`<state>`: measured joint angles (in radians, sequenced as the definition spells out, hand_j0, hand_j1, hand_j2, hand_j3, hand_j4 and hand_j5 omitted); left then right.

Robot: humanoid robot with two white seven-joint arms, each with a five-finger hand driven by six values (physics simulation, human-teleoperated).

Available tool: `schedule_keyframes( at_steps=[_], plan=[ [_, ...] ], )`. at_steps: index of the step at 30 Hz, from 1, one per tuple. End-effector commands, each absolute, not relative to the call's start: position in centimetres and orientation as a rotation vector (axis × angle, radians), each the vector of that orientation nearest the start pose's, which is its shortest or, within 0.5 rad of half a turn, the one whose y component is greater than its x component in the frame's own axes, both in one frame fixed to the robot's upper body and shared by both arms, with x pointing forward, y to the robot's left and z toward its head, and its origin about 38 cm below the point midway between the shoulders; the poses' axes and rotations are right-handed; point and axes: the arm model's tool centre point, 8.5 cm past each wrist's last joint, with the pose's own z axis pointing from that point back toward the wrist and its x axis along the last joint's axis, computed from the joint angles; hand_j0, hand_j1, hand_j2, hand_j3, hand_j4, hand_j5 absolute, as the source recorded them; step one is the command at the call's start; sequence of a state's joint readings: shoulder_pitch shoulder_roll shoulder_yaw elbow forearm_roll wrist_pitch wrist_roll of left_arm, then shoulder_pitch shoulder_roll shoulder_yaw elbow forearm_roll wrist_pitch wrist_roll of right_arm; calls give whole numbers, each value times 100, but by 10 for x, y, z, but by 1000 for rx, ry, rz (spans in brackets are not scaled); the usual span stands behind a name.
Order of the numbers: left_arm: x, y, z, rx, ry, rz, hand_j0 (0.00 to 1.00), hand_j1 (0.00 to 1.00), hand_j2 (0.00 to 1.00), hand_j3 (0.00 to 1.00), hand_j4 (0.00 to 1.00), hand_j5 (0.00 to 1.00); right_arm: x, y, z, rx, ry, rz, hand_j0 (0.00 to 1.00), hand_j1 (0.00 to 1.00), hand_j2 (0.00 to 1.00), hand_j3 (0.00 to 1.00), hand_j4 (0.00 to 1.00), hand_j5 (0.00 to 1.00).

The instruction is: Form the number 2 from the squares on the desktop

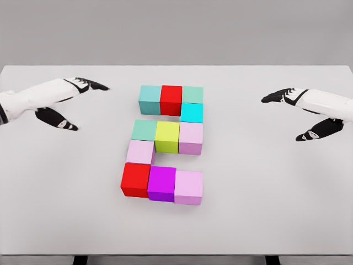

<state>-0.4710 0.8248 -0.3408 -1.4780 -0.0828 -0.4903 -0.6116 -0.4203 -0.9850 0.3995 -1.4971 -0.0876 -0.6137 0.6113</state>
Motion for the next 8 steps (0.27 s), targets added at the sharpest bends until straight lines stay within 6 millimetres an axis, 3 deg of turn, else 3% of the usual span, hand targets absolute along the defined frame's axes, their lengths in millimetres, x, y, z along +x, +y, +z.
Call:
schedule_keyframes(
  at_steps=[1, 3, 6, 8],
  plan=[
    [421, 387, 273, 299, -1729, -1562, 100, 100, 100, 100, 100, 100, 392, -373, 243, -146, -1570, 1725, 100, 100, 100, 100, 100, 100],
    [415, 403, 238, 253, -1658, -1494, 100, 100, 100, 100, 100, 100, 392, -373, 243, -146, -1570, 1725, 100, 100, 100, 100, 100, 100],
    [405, 410, 205, 205, -1589, -1463, 100, 100, 100, 100, 100, 100, 392, -373, 242, -146, -1567, 1727, 100, 100, 100, 100, 100, 100],
    [402, 410, 199, 195, -1579, -1461, 100, 100, 100, 100, 100, 100, 392, -373, 242, -147, -1566, 1726, 100, 100, 100, 100, 100, 100]
  ],
)
